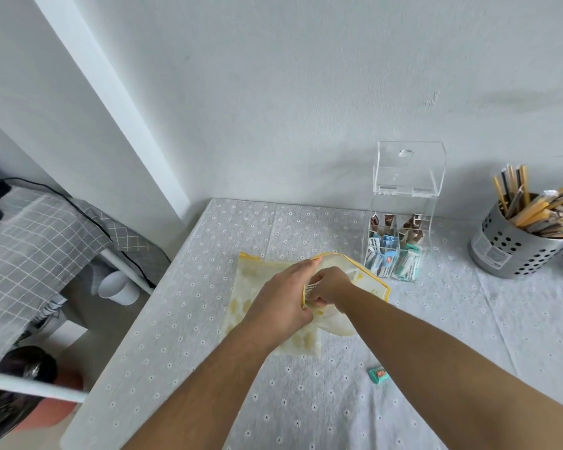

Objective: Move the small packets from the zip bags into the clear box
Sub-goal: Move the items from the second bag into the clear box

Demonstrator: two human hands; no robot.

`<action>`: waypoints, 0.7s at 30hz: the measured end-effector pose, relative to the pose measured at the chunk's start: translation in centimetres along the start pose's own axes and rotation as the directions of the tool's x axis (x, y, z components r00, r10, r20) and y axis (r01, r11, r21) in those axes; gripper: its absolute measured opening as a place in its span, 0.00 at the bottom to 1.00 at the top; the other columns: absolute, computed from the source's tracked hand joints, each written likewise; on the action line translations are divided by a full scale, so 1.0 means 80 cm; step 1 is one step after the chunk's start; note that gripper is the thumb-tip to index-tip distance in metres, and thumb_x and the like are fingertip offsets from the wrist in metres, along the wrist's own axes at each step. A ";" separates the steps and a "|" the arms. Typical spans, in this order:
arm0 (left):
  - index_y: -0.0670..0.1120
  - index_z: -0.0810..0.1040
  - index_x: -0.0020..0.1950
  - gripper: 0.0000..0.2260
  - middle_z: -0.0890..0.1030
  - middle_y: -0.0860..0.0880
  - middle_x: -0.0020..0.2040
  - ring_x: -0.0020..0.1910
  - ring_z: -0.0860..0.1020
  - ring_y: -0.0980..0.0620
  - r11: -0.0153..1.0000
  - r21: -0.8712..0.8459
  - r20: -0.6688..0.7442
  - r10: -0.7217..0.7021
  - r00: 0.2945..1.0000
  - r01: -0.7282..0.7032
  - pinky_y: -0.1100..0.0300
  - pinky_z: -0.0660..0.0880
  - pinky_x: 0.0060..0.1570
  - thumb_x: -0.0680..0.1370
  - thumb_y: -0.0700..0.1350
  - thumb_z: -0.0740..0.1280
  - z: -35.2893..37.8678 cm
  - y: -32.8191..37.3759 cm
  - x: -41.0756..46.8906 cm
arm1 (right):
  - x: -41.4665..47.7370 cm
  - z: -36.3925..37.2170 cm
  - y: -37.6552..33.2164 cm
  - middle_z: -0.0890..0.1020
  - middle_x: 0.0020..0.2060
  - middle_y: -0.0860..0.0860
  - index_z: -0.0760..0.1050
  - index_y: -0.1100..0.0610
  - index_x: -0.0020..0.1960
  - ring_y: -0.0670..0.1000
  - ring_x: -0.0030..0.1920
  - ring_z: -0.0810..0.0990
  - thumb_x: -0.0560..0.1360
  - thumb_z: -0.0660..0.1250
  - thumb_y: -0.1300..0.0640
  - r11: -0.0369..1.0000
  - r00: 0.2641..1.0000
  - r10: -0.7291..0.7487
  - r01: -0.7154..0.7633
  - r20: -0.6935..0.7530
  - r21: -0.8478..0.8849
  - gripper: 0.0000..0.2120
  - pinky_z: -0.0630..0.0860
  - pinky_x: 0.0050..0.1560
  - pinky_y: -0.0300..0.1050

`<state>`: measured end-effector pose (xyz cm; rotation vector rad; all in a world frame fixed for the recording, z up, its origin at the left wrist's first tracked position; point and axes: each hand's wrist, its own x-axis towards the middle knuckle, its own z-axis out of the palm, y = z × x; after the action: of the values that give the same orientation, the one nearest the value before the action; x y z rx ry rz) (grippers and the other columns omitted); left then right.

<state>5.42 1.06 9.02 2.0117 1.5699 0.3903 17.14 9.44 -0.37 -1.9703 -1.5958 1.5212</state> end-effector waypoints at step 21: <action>0.54 0.55 0.76 0.37 0.64 0.53 0.74 0.66 0.70 0.50 0.983 0.178 0.048 -0.062 0.997 0.053 0.58 0.71 0.61 0.72 0.38 0.68 -0.018 0.014 0.019 | -0.132 -0.117 -0.032 0.85 0.44 0.55 0.84 0.56 0.48 0.49 0.40 0.80 0.71 0.70 0.65 0.848 0.909 -0.415 0.370 -0.043 -0.379 0.08 0.78 0.45 0.42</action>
<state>5.95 2.68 10.71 2.0842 1.6764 0.1785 23.95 5.94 11.79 -1.6961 -2.1822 0.9816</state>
